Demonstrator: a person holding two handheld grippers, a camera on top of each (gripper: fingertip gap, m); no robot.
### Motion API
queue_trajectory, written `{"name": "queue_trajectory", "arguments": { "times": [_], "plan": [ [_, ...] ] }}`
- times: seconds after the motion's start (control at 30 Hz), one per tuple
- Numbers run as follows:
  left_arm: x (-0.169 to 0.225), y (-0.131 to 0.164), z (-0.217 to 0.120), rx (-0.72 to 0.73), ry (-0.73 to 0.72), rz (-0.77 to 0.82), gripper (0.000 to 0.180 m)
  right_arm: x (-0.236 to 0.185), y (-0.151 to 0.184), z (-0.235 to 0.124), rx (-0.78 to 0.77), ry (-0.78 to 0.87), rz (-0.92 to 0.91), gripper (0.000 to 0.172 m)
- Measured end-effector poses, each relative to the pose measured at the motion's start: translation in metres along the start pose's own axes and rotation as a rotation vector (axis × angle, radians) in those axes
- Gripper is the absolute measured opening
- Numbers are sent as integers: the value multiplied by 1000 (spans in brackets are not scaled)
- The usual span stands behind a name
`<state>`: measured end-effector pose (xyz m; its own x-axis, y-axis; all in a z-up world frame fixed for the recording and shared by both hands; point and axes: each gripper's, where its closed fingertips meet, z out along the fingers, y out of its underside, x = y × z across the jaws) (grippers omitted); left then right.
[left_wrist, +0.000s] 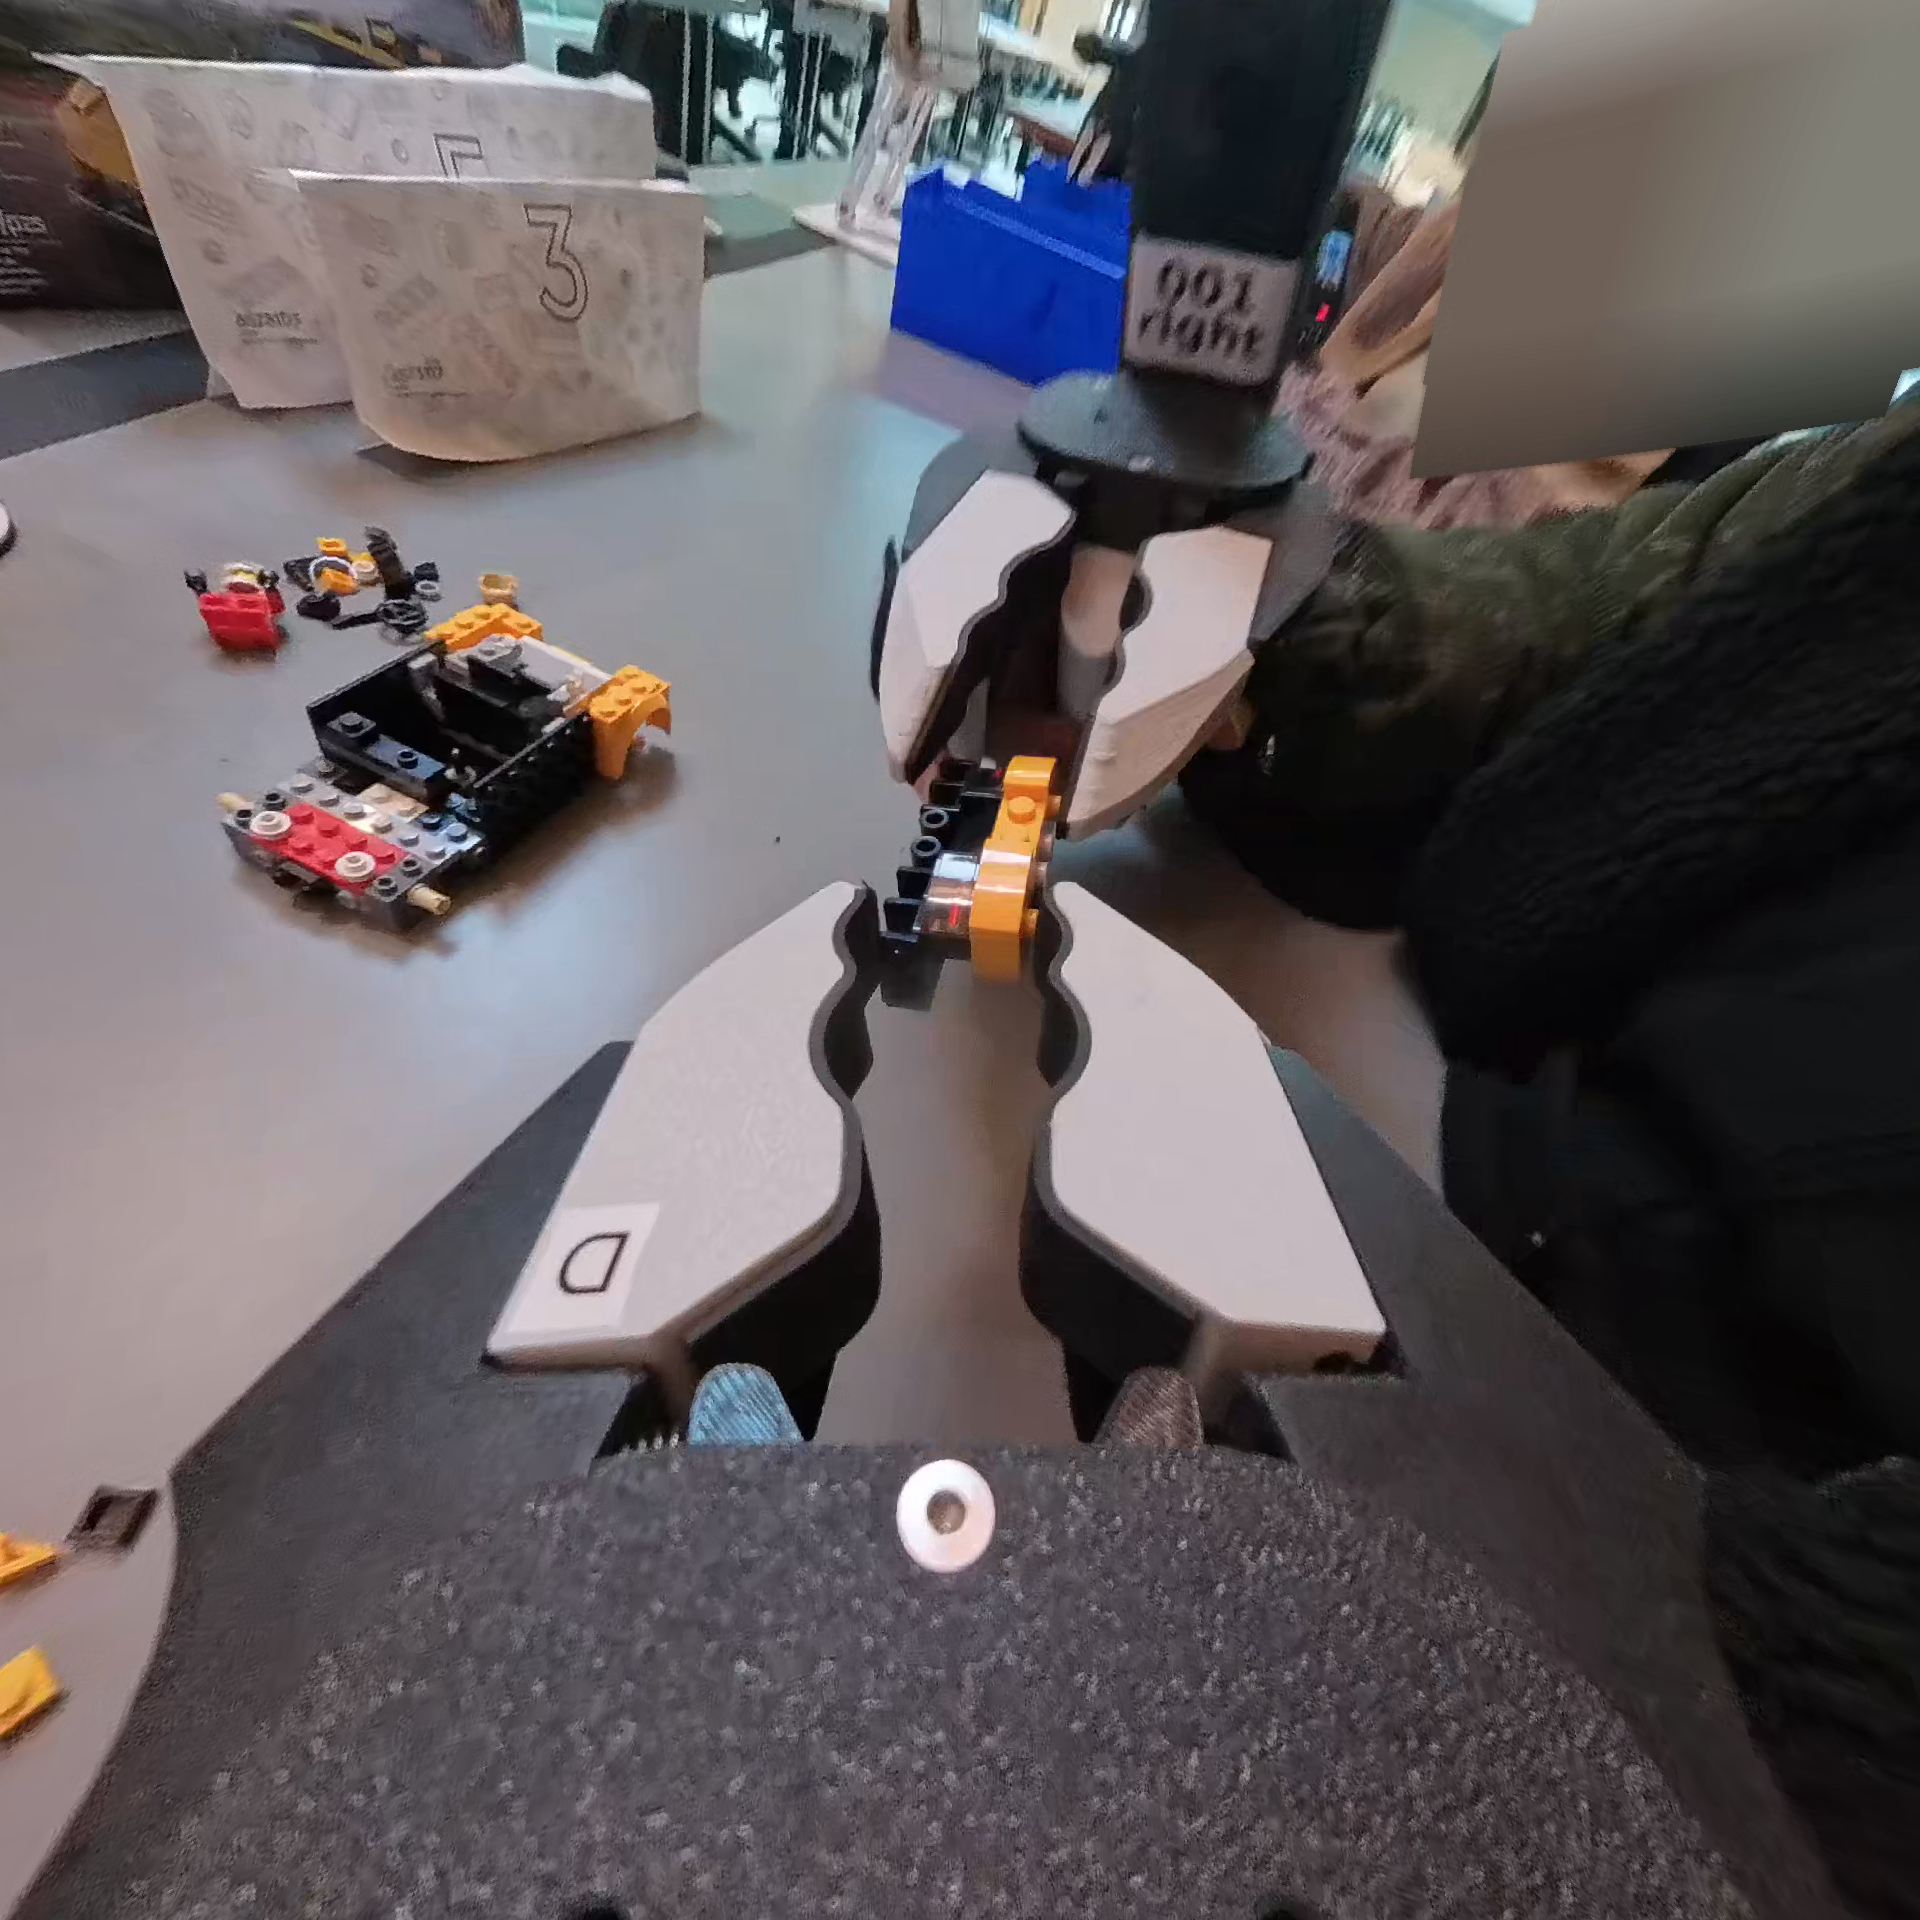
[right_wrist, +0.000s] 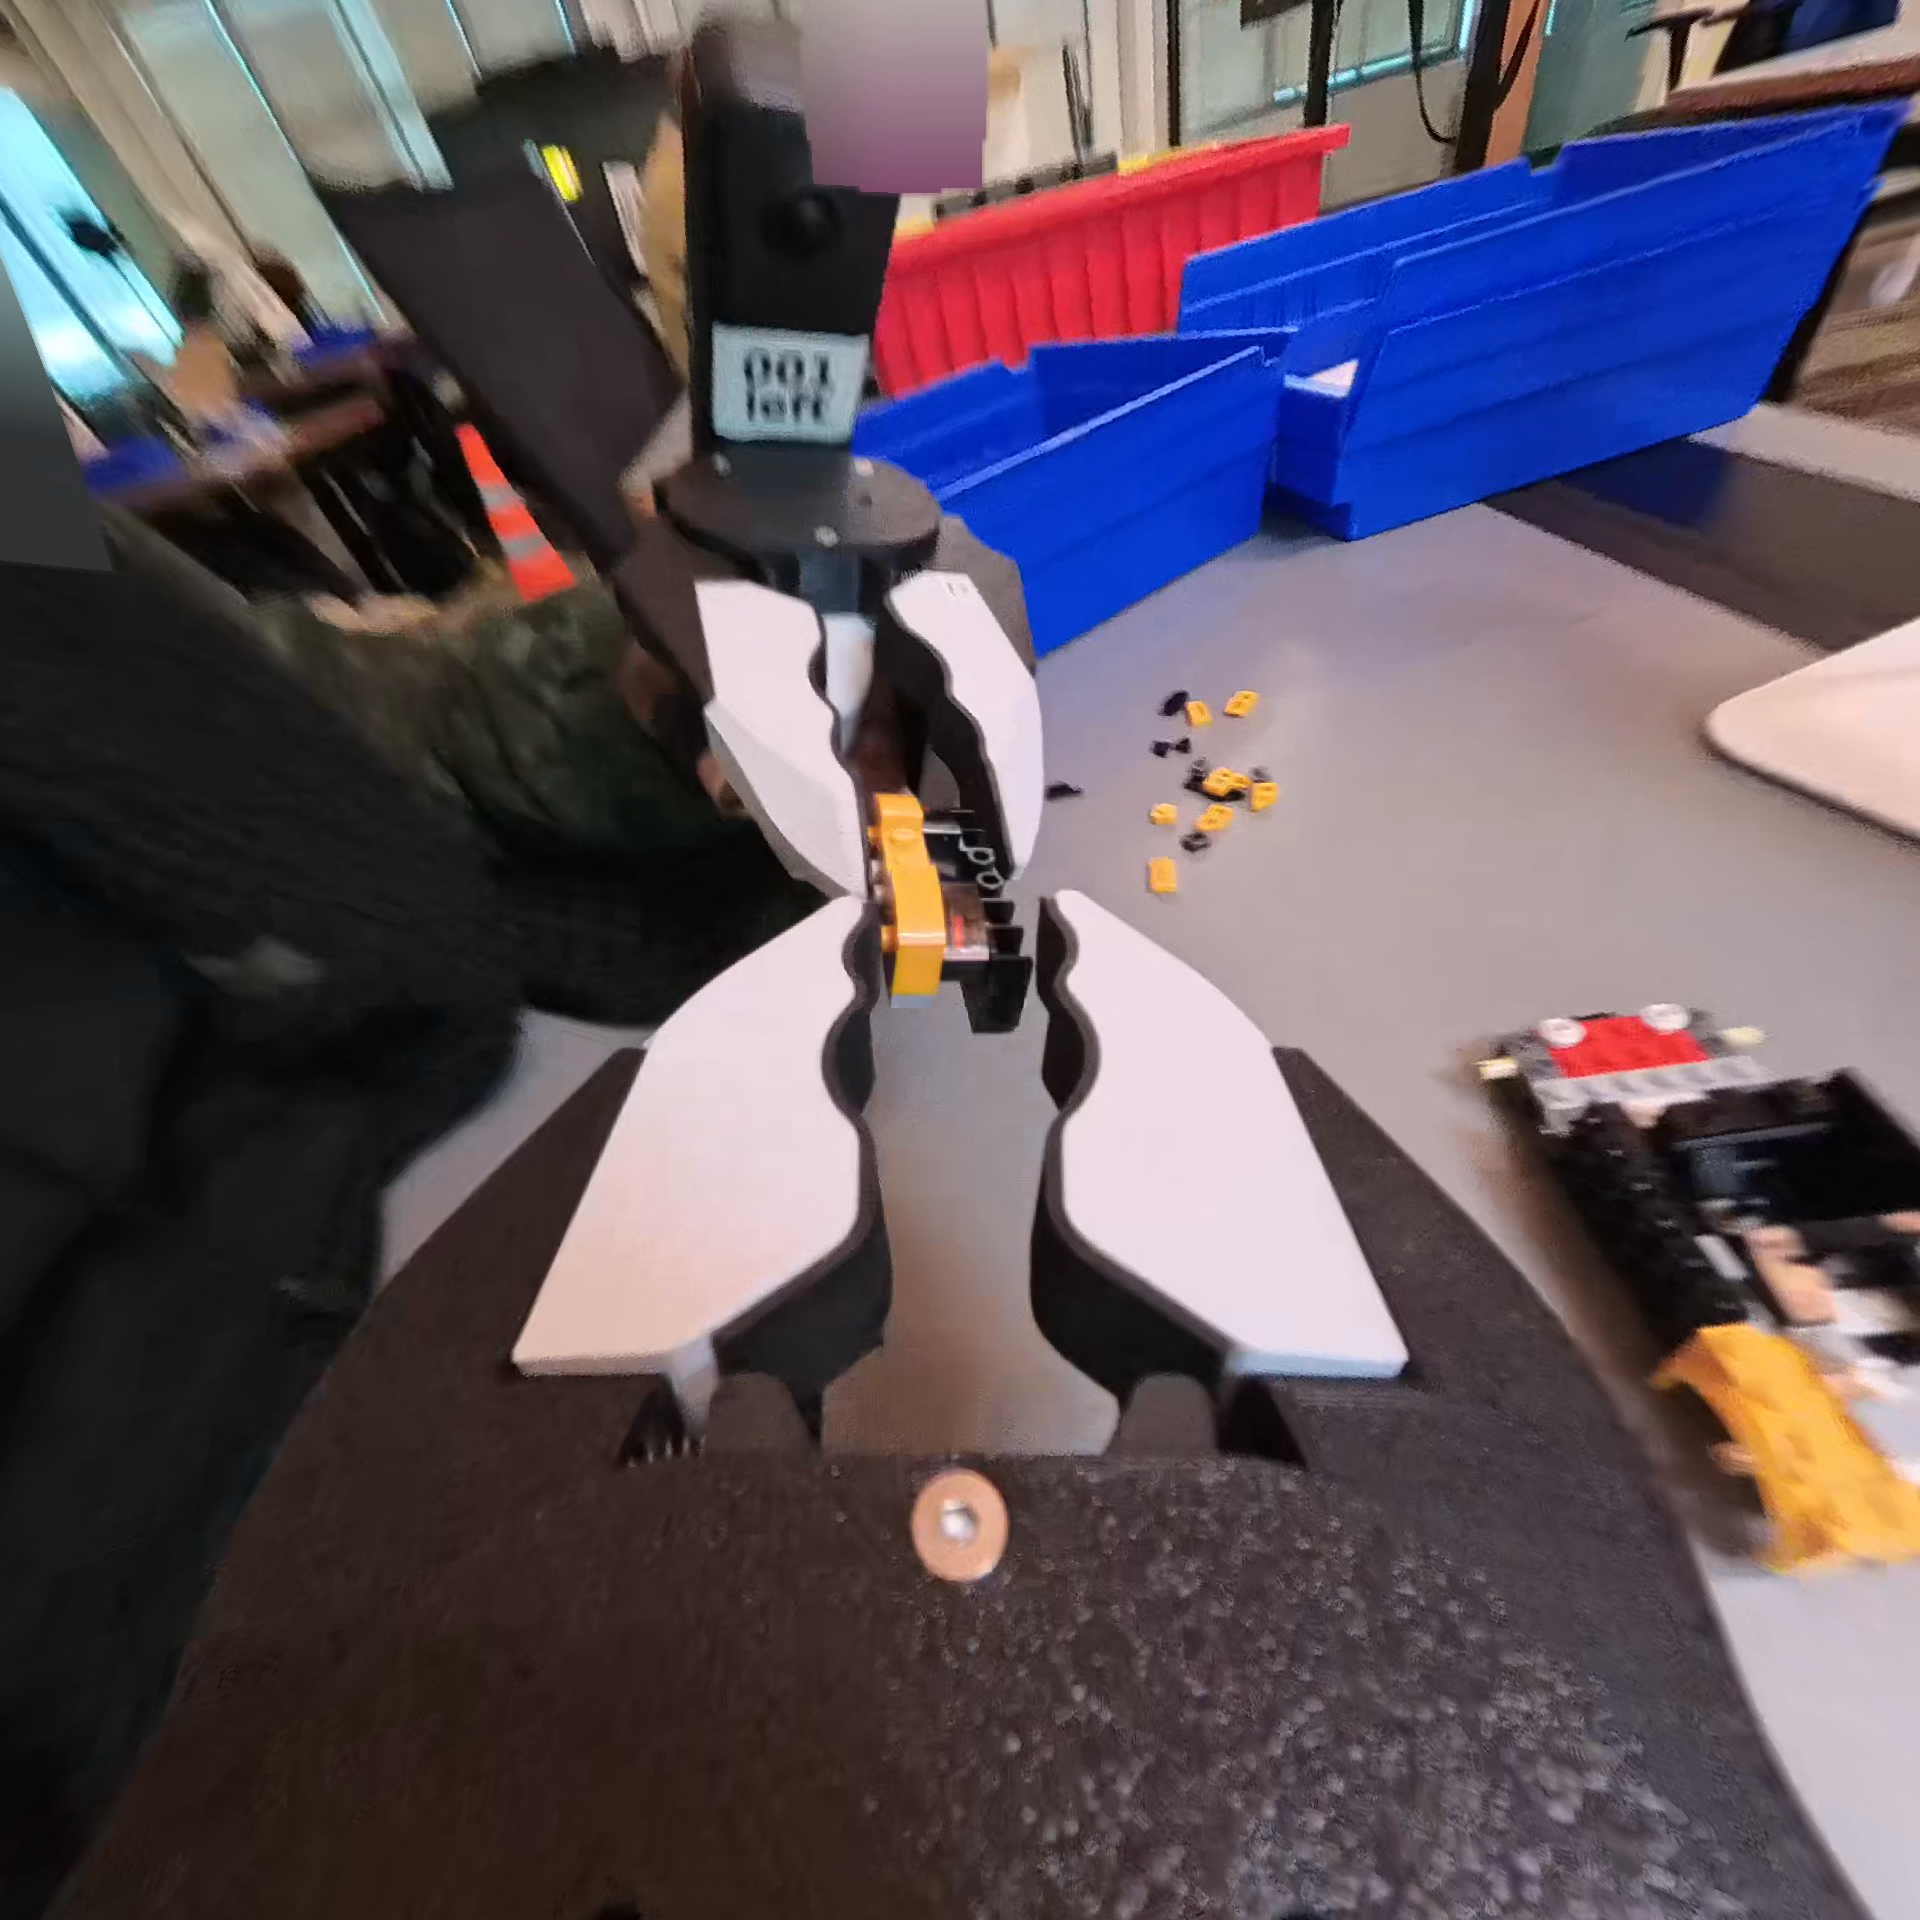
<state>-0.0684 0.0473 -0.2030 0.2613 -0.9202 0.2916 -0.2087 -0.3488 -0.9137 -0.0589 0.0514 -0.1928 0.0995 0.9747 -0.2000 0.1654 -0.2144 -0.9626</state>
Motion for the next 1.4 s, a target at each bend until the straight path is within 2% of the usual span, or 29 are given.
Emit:
{"name": "queue_trajectory", "arguments": {
  "times": [0.1,0.17,0.23,0.3,0.33,0.4,0.47,0.57,0.67,0.8,1.0,1.23,1.3,1.4],
  "plan": [
    [-2,9,3,-71,-39,24,28,-4,12,3,-128,56,-217,25],
    [-2,16,6,-106,-28,-17,28,-3,22,5,-209,105,-333,21],
    [-2,20,7,-110,16,-101,29,-3,24,6,-226,116,-359,20],
    [1,19,6,-82,62,-160,29,-5,23,5,-200,67,-232,20],
    [2,14,5,-48,63,-136,29,-5,20,5,-173,35,-138,19],
    [9,3,3,17,71,-33,42,-6,12,2,-89,-58,92,19],
    [12,-2,3,37,50,54,47,-9,1,-1,3,-175,331,19],
    [16,-11,2,86,26,129,34,-13,-4,-3,66,-309,555,19],
    [17,-14,0,99,32,118,23,-17,-6,-3,87,-364,614,19],
    [16,-11,0,70,22,117,23,-17,-6,-3,79,-348,564,19],
    [14,-1,5,-13,-25,161,22,-16,-4,-3,-11,-149,146,24],
    [12,9,11,-77,-40,137,21,-17,8,5,-127,6,-188,23],
    [16,10,12,-77,-10,133,21,-19,9,4,-134,3,-223,19],
    [23,5,11,-32,46,107,22,-22,8,1,-109,-80,-87,17]
  ]
}}
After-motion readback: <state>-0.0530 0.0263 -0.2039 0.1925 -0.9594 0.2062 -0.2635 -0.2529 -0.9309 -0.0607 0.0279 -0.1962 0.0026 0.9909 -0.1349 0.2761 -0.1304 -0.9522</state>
